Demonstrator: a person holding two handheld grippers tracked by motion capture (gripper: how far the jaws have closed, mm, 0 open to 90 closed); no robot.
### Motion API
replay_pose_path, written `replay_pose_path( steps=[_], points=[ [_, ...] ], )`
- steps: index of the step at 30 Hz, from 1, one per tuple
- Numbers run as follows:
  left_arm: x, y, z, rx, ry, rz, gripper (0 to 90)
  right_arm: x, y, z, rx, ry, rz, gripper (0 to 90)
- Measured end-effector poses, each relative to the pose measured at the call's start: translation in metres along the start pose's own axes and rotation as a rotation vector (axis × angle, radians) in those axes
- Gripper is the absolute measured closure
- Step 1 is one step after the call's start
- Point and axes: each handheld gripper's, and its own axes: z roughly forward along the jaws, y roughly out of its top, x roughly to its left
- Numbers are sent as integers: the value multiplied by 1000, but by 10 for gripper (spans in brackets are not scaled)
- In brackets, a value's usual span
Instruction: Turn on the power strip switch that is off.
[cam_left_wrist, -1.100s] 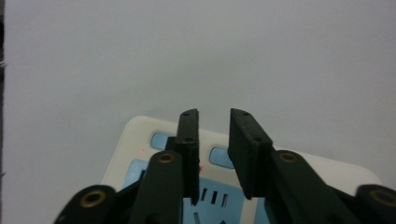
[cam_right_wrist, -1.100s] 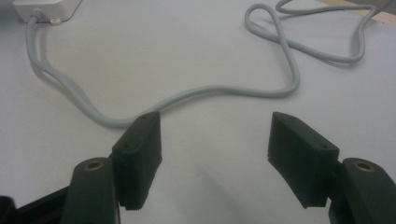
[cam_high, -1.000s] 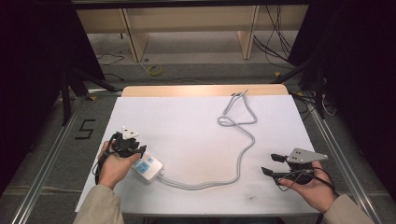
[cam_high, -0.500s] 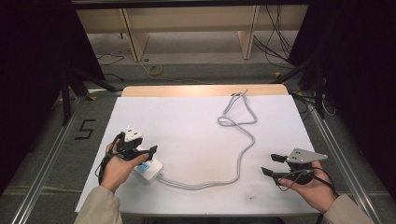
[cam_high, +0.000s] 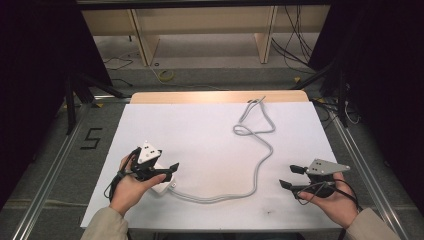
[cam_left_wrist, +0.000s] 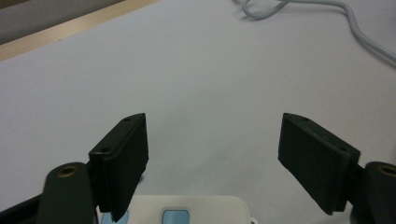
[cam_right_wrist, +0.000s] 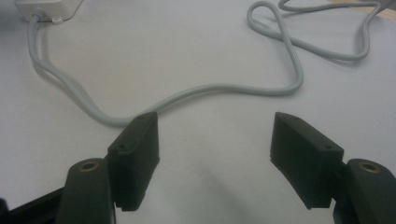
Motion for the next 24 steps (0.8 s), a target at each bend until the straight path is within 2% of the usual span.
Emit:
replay_pose_path(
  steps=[5, 15, 24],
  points=[
    [-5, -5, -2, 3, 2, 24, 232, 0, 0, 0, 2, 1, -3, 323],
    [-10, -14, -11, -9, 9, 32, 226, 0, 0, 0, 3, 0, -3, 320],
    [-11, -19, -14, -1, 23, 41, 225, 0, 0, -1, 4, -2, -3, 320]
  ],
)
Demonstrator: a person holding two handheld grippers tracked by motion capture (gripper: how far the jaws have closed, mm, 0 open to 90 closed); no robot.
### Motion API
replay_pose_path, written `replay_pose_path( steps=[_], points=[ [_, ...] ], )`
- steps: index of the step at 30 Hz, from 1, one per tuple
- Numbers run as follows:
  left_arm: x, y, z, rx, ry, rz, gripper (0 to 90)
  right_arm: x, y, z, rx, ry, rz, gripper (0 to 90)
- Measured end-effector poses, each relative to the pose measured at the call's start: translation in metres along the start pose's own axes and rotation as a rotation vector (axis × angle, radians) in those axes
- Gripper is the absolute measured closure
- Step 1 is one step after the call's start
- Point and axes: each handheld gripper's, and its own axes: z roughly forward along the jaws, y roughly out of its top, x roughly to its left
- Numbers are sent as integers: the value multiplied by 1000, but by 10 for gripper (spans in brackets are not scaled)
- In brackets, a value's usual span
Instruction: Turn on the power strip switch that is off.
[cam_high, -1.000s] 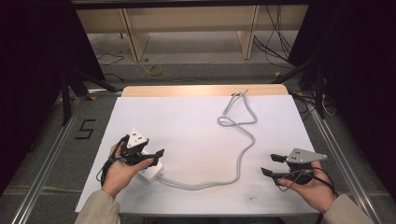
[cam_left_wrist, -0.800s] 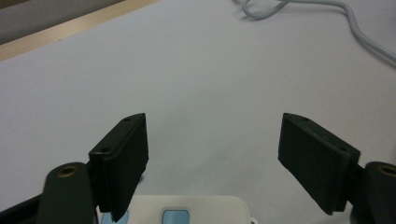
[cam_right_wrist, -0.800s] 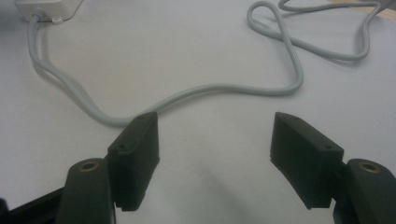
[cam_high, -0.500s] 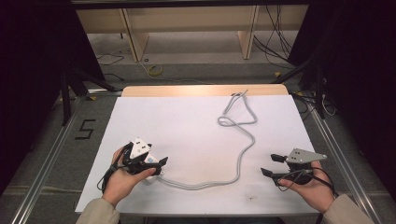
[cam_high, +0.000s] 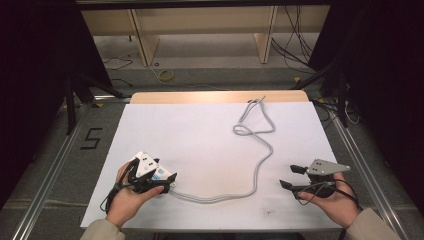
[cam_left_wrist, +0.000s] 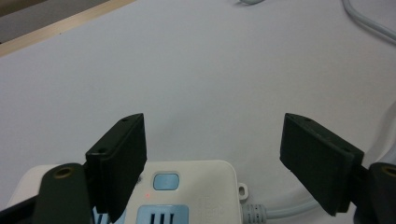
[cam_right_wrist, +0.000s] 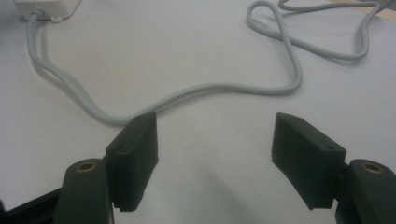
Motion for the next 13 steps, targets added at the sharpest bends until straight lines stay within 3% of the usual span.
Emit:
replay_pose_path(
  steps=[13],
  points=[
    [-1, 1, 2, 1, 3, 7, 225, -1, 0, -1, -2, -1, 4, 320]
  ],
)
